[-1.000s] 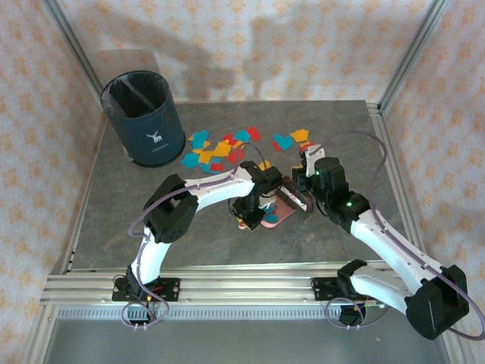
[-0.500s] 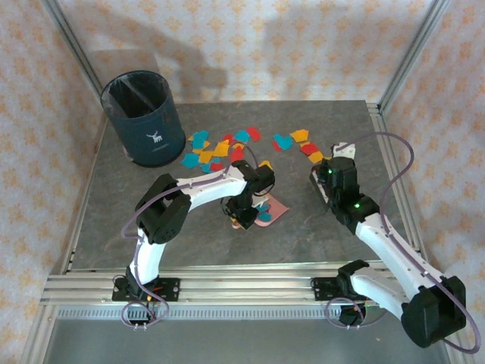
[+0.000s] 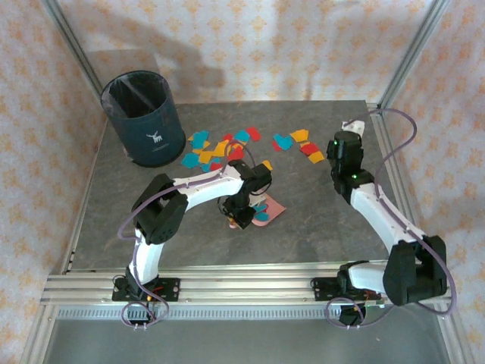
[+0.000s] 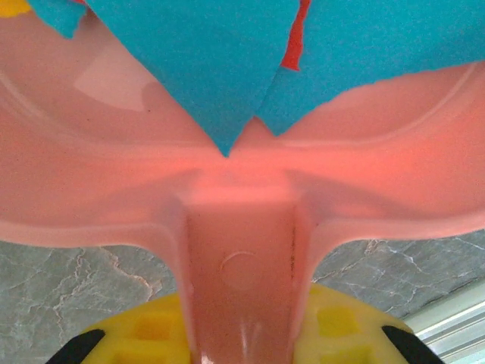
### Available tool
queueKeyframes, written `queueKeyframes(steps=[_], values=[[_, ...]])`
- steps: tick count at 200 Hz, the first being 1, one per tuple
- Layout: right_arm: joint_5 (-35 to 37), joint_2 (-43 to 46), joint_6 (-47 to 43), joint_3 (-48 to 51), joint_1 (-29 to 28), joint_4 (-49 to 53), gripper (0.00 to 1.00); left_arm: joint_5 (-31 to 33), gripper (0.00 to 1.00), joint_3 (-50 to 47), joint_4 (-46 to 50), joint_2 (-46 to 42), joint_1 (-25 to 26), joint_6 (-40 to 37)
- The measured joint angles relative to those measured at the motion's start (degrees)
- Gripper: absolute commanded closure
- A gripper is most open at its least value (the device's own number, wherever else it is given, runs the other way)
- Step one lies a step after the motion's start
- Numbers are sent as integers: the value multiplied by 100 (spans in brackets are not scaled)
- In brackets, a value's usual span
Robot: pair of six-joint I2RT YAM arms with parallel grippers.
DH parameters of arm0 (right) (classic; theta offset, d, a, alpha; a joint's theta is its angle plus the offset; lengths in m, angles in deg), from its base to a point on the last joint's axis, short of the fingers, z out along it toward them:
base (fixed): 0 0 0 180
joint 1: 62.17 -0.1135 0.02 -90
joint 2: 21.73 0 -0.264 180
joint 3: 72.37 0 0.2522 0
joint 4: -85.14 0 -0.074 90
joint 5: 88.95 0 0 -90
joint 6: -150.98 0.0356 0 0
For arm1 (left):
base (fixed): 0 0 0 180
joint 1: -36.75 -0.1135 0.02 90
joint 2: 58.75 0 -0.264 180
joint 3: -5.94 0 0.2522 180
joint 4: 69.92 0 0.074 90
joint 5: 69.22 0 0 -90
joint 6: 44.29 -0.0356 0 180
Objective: Sweep away the paper scraps from the table
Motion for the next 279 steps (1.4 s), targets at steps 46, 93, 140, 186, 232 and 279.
queueKeyframes(steps=[46,93,140,186,232,279], values=[[7,-872,-376,-533,144,-321,100,0,100,-2,2,-26,0,-15],[-442,-1460,-667,-761,146,-579,100,-2,100,-70,9,-94,0,-15],[-1178,-1506,-1025,-769,144,-684,100,-4,100,-101,2,-103,0,-15],[-1620,-1222,-1517,-476,-48,-680,100,-24,100,-160,0,-125,0,-17],[-1727,-741,-1805,-90,-531,-457,100,-66,100,-160,0,-125,0,-44],[-1788,-299,-1779,151,-997,-109,100,-125,100,-160,0,-122,0,-162]])
